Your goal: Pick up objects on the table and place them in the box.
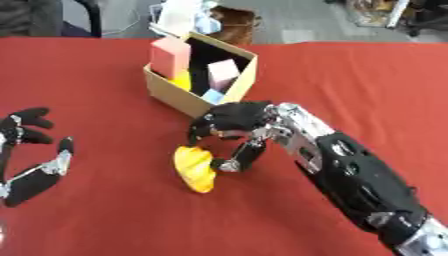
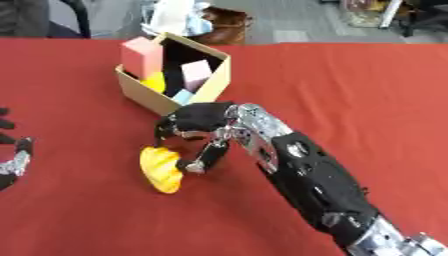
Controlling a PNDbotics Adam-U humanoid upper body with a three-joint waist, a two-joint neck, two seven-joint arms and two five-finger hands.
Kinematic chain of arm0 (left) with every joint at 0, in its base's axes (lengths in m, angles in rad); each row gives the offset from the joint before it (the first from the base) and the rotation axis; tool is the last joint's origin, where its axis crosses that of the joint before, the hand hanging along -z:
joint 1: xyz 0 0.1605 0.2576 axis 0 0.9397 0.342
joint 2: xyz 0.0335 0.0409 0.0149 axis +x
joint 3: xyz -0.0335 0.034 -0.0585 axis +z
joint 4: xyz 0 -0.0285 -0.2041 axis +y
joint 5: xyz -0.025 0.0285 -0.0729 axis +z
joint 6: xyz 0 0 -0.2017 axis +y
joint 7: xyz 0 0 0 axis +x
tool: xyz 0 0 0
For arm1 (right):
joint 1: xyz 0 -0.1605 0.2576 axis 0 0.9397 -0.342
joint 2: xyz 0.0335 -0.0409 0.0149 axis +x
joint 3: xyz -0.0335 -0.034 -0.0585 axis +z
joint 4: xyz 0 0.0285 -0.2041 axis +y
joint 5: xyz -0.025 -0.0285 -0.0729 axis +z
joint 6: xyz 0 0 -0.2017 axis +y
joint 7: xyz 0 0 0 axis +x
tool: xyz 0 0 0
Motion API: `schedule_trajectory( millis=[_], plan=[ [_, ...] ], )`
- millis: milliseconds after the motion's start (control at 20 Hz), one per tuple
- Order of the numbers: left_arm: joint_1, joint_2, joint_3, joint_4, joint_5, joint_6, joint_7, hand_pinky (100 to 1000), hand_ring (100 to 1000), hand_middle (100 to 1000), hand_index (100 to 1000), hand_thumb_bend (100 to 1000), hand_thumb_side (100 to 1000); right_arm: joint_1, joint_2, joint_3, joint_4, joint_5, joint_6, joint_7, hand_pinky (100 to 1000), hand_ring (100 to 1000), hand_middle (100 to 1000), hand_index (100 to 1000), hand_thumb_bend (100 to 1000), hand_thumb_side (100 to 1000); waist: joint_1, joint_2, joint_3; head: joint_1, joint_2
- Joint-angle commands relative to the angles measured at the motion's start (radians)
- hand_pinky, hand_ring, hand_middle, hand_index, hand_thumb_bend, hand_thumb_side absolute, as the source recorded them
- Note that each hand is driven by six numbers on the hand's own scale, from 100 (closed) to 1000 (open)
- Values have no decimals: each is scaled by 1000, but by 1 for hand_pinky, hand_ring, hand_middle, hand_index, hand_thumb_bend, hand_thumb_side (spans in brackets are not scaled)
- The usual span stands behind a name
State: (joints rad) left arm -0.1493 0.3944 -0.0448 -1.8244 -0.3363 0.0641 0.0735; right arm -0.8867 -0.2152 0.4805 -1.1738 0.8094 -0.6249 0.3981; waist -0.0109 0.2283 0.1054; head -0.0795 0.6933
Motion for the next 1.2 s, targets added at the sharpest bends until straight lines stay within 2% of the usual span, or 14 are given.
schedule_trajectory(
  millis=[50,300,500,600,900,1200],
  plan=[
    [-6,17,6,-10,-3,-2,0,677,562,608,818,259,136,-42,-28,-16,-45,-72,32,-1,800,756,755,442,100,168,-2,-28,0,4,-7],
    [-5,17,6,-11,-4,-2,0,677,562,608,818,258,135,-108,-73,-50,-51,-153,97,20,798,747,749,443,101,150,-6,-34,4,2,-8],
    [-5,18,6,-12,-5,-2,-1,677,562,608,818,258,134,-166,-101,-113,22,-157,157,6,797,744,748,444,110,143,-9,-36,16,-1,-10],
    [-6,17,4,-13,-4,-3,-2,677,562,608,818,257,133,-193,-101,-157,89,-126,185,-13,797,744,749,452,109,150,-9,-37,24,-4,-12],
    [-11,11,1,-15,0,-5,-7,677,562,608,818,257,132,-262,-56,-306,311,49,259,-123,792,739,749,461,100,157,-7,-35,54,-16,-14],
    [-20,6,-9,-16,5,-8,-17,678,562,607,818,256,132,-312,-1,-408,445,197,338,-240,783,731,748,499,100,195,-4,-34,88,-37,-17]
  ],
)
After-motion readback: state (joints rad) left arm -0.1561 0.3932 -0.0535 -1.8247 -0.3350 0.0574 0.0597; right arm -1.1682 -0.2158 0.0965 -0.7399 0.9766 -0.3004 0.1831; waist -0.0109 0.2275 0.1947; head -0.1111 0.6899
